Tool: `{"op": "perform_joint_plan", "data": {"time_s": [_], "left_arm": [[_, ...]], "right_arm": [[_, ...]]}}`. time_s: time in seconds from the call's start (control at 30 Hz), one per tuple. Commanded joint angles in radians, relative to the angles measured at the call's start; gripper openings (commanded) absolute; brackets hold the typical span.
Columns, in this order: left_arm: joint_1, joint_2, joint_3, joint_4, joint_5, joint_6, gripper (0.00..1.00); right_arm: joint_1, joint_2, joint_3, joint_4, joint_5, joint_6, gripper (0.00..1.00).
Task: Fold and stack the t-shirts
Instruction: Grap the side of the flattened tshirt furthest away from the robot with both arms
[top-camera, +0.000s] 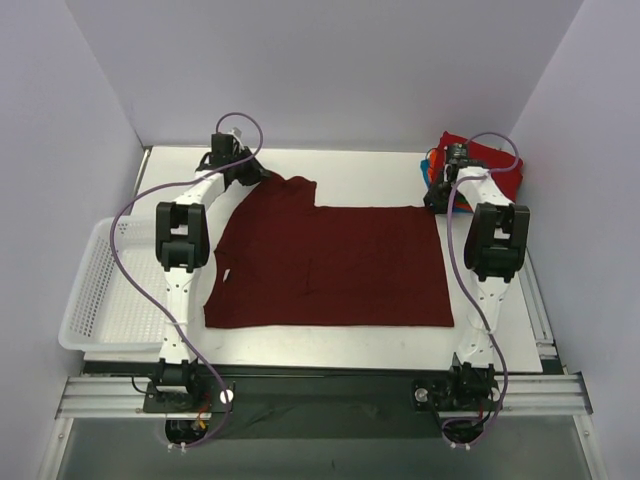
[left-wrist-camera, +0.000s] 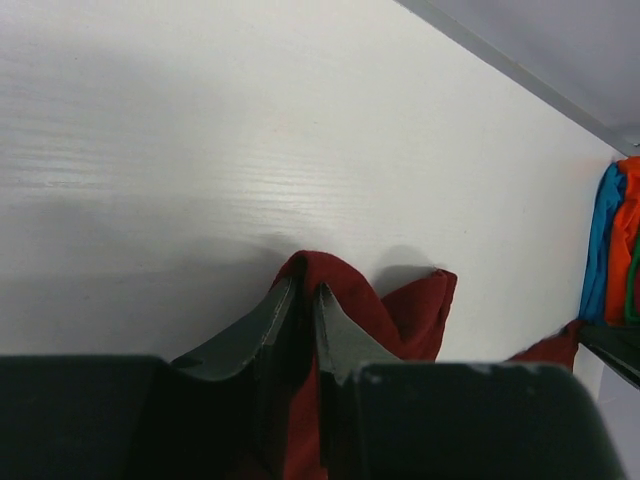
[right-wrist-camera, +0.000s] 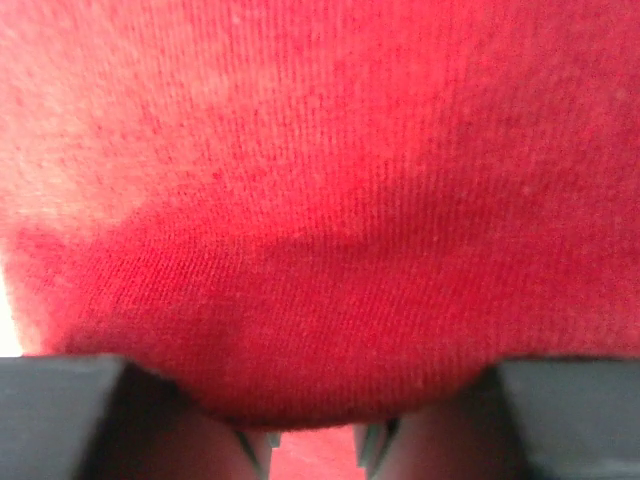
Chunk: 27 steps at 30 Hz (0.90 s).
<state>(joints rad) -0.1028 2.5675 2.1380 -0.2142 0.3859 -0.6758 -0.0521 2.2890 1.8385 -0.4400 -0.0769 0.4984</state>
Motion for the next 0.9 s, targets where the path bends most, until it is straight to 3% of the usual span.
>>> {"op": "perform_joint_plan", "data": {"time_s": [0.0, 0.33, 0.6, 0.87], "left_arm": [[0.011, -0.062, 0.014, 0.065, 0.042, -0.013, 0.22], [0.018, -0.087, 0.000, 0.099, 0.077, -0.033, 0.10], [0.031, -0.139, -0.049, 0.182, 0.108, -0.065, 0.02], [0.044, -0.204, -0.124, 0.245, 0.130, -0.082, 0.00]], "right_arm": [[0.009, -0.002, 0.033, -0.052, 0.051, 0.014, 0.26], [0.029, -0.034, 0.018, -0.026, 0.109, 0.002, 0.02], [0.029, -0.138, -0.096, 0.083, 0.120, 0.006, 0.00], [0.026, -0.195, -0.165, 0.138, 0.123, 0.015, 0.00]]}}
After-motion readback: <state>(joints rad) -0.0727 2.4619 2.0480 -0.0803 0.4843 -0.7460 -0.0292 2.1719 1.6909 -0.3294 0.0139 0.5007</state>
